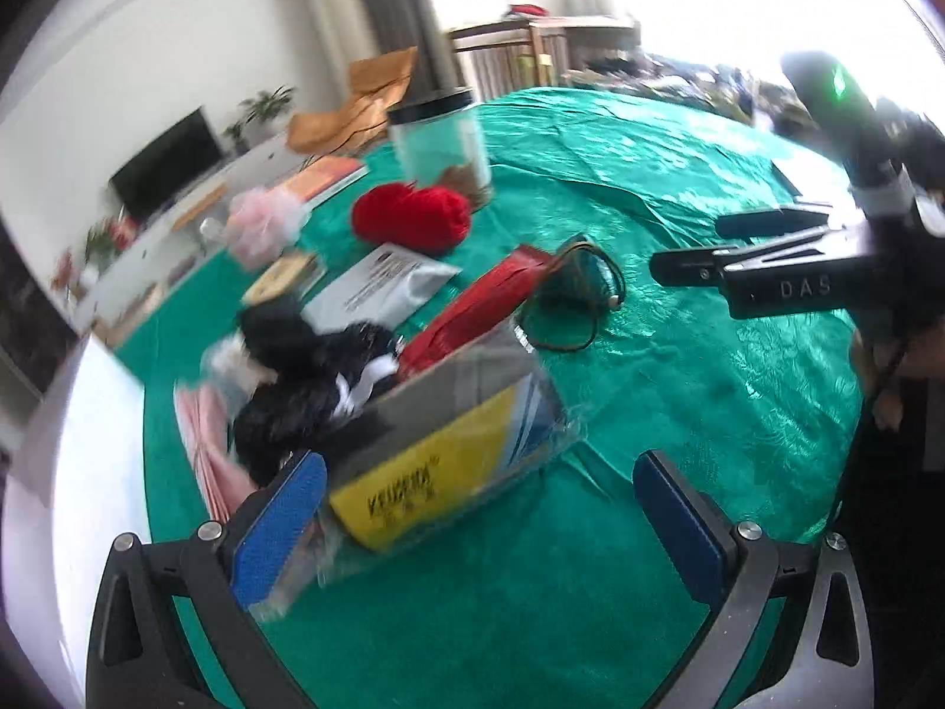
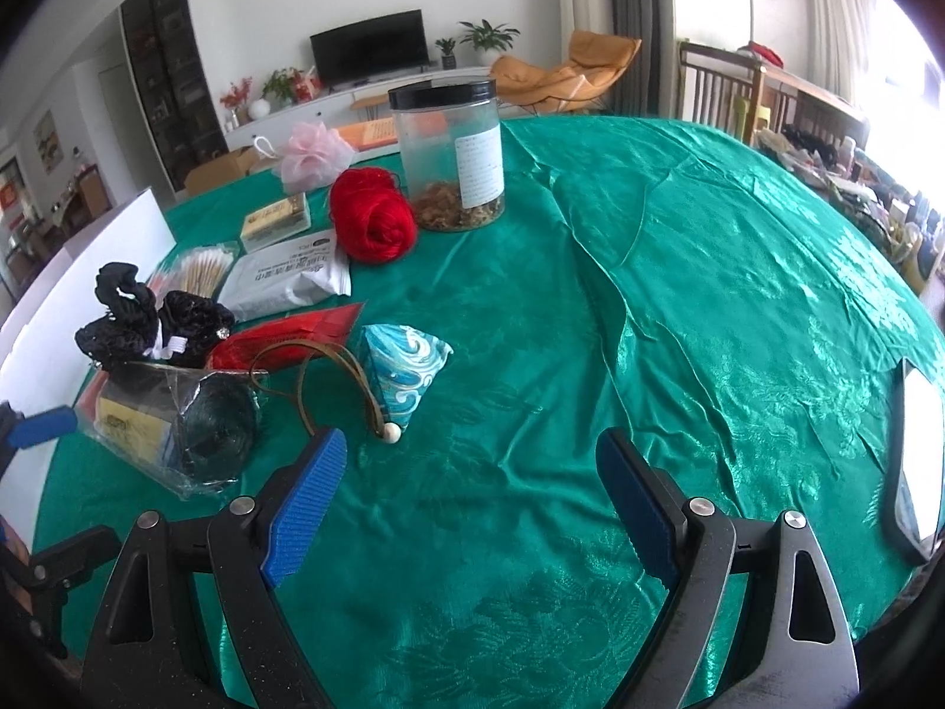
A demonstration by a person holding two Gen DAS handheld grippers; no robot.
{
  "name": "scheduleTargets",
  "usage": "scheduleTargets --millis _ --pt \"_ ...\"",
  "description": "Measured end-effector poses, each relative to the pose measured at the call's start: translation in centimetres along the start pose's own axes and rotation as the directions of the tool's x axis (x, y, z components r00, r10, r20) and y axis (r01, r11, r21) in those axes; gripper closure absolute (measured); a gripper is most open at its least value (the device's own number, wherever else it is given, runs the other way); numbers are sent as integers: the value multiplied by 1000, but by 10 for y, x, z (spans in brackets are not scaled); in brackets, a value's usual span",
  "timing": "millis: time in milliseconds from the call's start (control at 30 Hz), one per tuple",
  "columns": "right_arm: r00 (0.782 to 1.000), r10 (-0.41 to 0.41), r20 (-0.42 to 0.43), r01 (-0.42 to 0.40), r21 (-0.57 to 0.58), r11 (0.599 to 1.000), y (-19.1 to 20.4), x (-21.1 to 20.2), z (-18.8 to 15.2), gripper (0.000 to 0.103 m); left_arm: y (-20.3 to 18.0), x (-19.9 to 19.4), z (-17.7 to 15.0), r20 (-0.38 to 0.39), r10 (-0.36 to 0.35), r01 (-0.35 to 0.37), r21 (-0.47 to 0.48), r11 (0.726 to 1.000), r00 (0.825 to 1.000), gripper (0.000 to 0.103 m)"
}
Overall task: Organize soft objects
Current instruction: 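Grasp the KEWEIDI package with the left tool while the right tool grasps the teal pouch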
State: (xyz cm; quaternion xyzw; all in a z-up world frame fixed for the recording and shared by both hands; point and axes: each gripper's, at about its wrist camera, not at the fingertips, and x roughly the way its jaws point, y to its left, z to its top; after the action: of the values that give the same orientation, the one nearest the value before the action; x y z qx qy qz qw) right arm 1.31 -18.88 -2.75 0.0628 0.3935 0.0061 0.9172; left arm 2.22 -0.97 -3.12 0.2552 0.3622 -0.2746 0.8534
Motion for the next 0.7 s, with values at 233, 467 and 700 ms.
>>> scheduleTargets --millis 233,467,700 --pt "999 -41 -3 41 111 993 -30 -2 2 14 12 58 39 -121 -40 51 85 995 992 0" --pt "1000 -26 11 23 204 979 -48 -6 6 14 6 26 9 -224 -389 401 8 916 893 0" --pt "1000 -13 0 13 174 985 -39 -2 8 14 -6 33 2 -244 -342 348 -22 937 907 2"
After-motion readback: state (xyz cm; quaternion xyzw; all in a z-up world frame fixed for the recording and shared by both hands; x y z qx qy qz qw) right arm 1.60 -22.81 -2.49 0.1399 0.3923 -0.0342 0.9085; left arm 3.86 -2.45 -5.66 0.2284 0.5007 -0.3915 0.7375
